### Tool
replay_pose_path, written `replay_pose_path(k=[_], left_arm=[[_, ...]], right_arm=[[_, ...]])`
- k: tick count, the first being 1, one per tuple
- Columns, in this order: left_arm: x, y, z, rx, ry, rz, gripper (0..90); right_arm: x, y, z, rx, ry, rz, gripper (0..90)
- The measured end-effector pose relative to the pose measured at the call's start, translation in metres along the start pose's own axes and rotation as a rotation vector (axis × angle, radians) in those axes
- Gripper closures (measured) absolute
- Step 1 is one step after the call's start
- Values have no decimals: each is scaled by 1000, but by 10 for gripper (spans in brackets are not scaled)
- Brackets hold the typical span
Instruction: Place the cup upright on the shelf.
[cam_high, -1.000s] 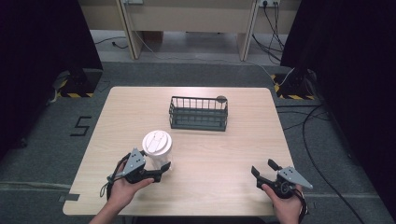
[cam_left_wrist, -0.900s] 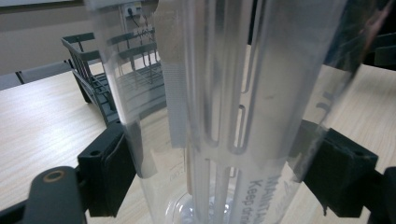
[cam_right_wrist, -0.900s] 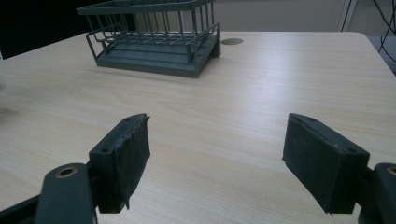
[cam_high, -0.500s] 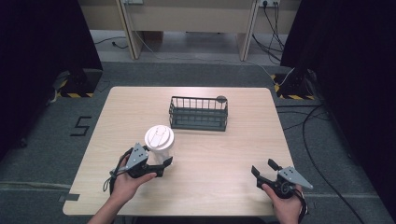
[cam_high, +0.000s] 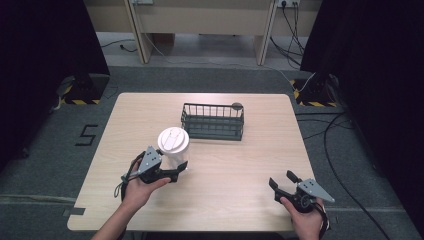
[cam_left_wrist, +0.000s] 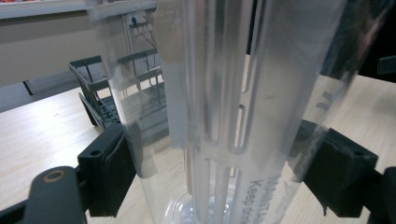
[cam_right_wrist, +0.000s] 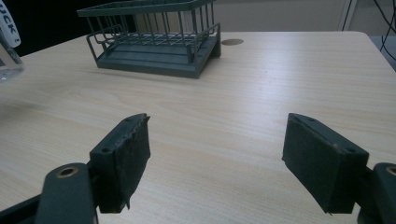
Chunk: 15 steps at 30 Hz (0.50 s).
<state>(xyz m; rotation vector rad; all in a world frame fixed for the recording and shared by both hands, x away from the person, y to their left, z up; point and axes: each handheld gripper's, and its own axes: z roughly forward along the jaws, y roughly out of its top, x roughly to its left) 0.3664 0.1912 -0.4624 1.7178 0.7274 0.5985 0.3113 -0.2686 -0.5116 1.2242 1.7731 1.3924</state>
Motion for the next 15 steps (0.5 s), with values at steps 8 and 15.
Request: replay_pose_path(k=[8, 15], left_arm=[[6, 11, 8, -16, 3, 2, 182], [13, 20, 16, -27, 14, -1, 182]], right_arm=[[0, 0, 1, -3, 1, -2, 236], [0, -1, 1, -2, 1, 0, 236]])
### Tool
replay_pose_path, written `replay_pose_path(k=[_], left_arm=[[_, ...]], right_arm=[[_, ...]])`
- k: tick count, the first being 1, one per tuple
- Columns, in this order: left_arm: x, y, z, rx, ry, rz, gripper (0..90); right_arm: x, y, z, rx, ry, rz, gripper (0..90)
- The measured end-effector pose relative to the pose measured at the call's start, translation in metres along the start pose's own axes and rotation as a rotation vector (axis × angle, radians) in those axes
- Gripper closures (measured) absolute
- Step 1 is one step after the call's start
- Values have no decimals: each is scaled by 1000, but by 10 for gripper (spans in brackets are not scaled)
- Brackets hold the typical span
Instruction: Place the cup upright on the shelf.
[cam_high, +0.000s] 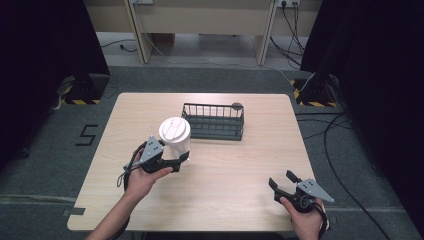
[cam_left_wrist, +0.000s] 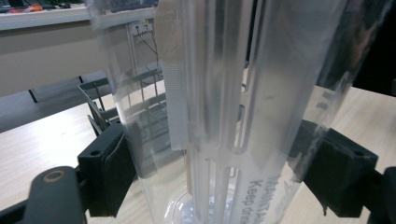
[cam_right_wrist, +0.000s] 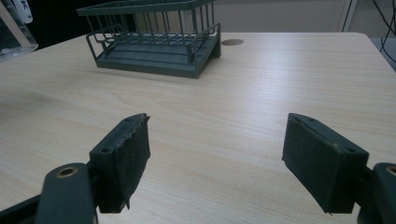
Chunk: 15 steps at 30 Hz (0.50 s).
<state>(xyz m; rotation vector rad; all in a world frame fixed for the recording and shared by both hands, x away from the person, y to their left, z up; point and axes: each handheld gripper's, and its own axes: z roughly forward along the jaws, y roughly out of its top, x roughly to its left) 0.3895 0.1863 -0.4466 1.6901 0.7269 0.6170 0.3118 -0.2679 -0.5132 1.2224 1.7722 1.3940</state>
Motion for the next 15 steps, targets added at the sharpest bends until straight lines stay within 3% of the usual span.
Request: replay_pose_path(k=[15], left_arm=[[3, 14, 17, -10, 0, 8, 181]], right_arm=[[0, -1, 0, 2, -9, -4, 237]])
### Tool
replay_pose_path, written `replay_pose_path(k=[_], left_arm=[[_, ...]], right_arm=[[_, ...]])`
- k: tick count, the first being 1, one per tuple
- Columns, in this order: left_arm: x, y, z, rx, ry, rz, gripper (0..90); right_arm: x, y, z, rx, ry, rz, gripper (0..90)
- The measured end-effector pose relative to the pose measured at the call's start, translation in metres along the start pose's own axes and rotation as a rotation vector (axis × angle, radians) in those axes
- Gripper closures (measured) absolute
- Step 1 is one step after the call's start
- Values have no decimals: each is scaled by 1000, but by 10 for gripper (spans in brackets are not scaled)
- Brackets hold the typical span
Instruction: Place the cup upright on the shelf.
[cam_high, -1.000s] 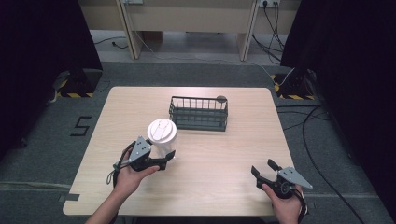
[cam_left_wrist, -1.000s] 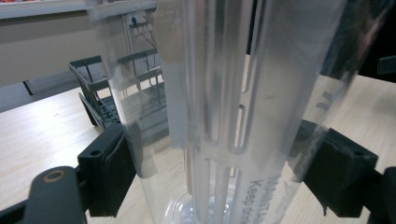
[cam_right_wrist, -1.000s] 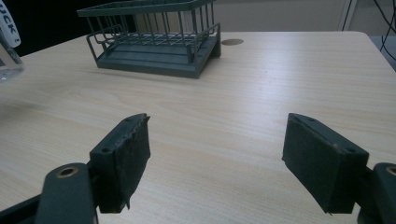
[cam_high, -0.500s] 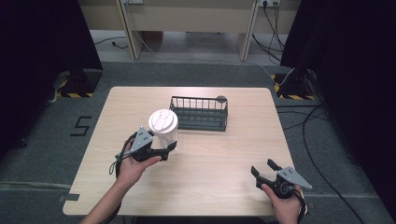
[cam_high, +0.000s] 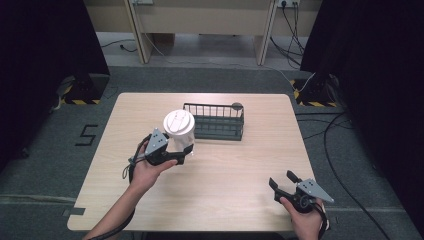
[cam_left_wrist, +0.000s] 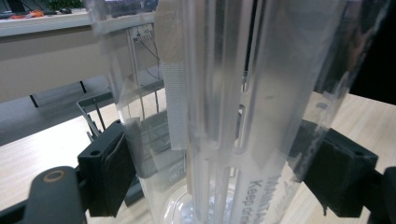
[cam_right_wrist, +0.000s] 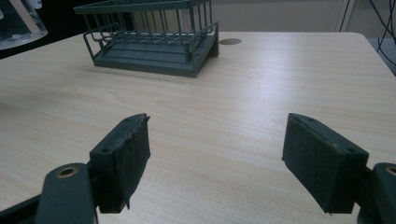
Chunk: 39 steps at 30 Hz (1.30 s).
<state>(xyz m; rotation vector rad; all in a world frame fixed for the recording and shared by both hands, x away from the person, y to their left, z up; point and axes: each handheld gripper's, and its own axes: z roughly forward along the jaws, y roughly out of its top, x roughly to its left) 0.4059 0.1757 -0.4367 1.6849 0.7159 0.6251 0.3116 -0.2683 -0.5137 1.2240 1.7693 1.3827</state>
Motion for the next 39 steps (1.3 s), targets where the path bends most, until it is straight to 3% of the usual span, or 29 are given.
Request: replay_pose_path(k=[17, 39], left_arm=[[6, 24, 22, -9, -1, 27, 181], [7, 35, 52, -10, 4, 16, 181]], right_arm=[[1, 0, 0, 2, 1, 0, 238], [0, 0, 1, 7, 6, 5, 237]])
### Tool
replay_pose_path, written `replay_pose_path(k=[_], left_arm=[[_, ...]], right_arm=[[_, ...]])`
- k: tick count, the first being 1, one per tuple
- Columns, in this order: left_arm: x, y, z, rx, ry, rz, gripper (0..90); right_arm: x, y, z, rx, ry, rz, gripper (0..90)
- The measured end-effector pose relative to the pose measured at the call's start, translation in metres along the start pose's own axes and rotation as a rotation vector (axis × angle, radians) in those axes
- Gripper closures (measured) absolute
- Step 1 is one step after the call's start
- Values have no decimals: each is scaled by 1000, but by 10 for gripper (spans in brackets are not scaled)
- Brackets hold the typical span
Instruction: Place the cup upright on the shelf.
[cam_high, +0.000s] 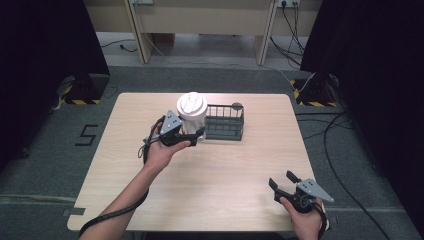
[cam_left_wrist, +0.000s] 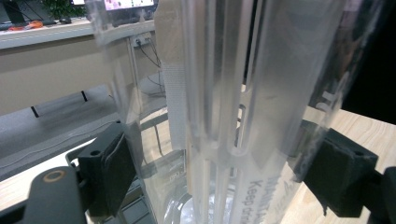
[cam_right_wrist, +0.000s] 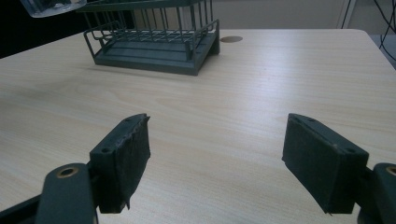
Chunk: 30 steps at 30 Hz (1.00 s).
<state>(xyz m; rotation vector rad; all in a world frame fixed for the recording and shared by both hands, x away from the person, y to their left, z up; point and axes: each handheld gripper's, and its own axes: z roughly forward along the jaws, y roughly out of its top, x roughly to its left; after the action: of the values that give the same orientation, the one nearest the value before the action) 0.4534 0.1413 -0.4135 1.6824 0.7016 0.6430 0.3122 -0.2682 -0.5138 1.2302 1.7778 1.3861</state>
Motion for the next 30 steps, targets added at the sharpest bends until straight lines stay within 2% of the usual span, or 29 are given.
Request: replay_pose_path(k=[14, 19, 30], left_arm=[[1, 11, 16, -3, 1, 7, 181], [3, 16, 21, -8, -1, 21, 181], [8, 21, 32, -10, 9, 8, 181]], right_arm=[[-1, 0, 0, 2, 1, 4, 236], [-1, 0, 0, 2, 3, 3, 236], [-1, 0, 0, 6, 4, 9, 238]])
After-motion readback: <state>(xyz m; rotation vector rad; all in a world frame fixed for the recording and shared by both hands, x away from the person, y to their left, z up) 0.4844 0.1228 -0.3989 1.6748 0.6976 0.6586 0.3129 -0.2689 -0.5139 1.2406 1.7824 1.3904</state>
